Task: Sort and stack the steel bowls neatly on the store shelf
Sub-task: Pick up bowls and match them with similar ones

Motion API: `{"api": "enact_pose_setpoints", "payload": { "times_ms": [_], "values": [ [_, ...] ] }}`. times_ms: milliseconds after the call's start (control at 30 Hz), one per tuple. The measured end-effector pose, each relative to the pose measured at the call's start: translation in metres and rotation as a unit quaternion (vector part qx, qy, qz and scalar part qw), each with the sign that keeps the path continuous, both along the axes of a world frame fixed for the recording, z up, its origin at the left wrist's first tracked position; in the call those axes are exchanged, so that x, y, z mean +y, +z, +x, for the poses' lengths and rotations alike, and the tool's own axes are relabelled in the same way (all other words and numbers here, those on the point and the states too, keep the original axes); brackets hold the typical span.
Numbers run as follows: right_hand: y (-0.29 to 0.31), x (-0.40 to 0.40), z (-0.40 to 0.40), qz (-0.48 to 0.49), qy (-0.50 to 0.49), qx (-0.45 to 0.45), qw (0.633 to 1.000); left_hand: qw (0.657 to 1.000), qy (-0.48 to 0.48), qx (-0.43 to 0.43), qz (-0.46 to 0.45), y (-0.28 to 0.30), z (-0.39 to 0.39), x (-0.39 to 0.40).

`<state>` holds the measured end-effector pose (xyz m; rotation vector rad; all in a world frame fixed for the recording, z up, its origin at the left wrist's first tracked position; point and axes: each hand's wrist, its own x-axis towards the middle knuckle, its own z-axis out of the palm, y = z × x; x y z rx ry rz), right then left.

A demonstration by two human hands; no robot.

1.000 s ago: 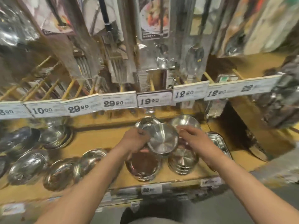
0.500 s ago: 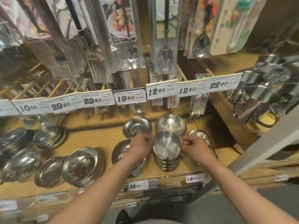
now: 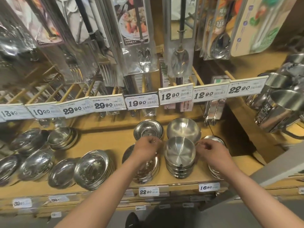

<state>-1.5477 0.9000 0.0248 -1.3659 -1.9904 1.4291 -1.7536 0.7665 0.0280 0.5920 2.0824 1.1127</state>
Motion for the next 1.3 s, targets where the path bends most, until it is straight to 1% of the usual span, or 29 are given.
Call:
{"api": "enact_pose_setpoints", "payload": {
  "times_ms": [67,200,300,367,433,500,633,767,867,933,1067,1167,1300],
  "values": [
    [0.010,0.003,0.000,0.022,-0.014,0.012,1.000,0.999,0.025,0.027,-0.001,0.003,-0.023,-0.007],
    [0.032,0.002,-0.011,0.019,-0.021,0.054,0.998,0.995,0.089,0.052,-0.017,0.001,-0.075,-0.021],
    [0.044,-0.008,-0.030,0.006,-0.015,0.083,0.996,0.993,0.112,0.030,-0.030,-0.011,-0.109,-0.028],
    [0.047,-0.019,-0.046,0.003,-0.009,0.087,0.996,0.992,0.112,0.019,-0.047,-0.022,-0.126,-0.027],
    [0.046,-0.032,-0.062,0.009,-0.006,0.077,0.997,0.993,0.101,0.018,-0.063,-0.035,-0.137,-0.022],
    [0.044,-0.046,-0.077,-0.006,-0.005,0.073,0.997,0.994,0.085,0.007,-0.070,-0.045,-0.142,-0.014],
    [0.046,-0.072,-0.103,-0.031,-0.029,0.104,0.994,0.992,0.015,0.009,-0.128,-0.066,-0.155,0.005],
    [0.045,-0.088,-0.121,-0.033,-0.080,0.094,0.992,0.986,-0.033,-0.068,-0.147,-0.087,-0.165,0.027],
    [0.039,-0.101,-0.127,-0.045,-0.126,0.091,0.987,0.984,-0.047,-0.048,-0.168,-0.099,-0.167,0.038],
    [0.034,-0.111,-0.128,-0.059,-0.152,0.093,0.982,0.983,-0.048,-0.051,-0.169,-0.103,-0.170,0.040],
    [0.030,-0.122,-0.126,-0.081,-0.168,0.103,0.977,0.978,-0.059,-0.091,-0.176,-0.090,-0.181,0.035],
    [0.034,-0.127,-0.125,-0.086,-0.168,0.110,0.976,0.975,-0.073,-0.092,-0.189,-0.075,-0.193,0.021],
    [0.039,-0.126,-0.122,-0.061,-0.143,0.103,0.982,0.979,-0.055,-0.083,-0.178,-0.053,-0.210,-0.009]
  ]
}}
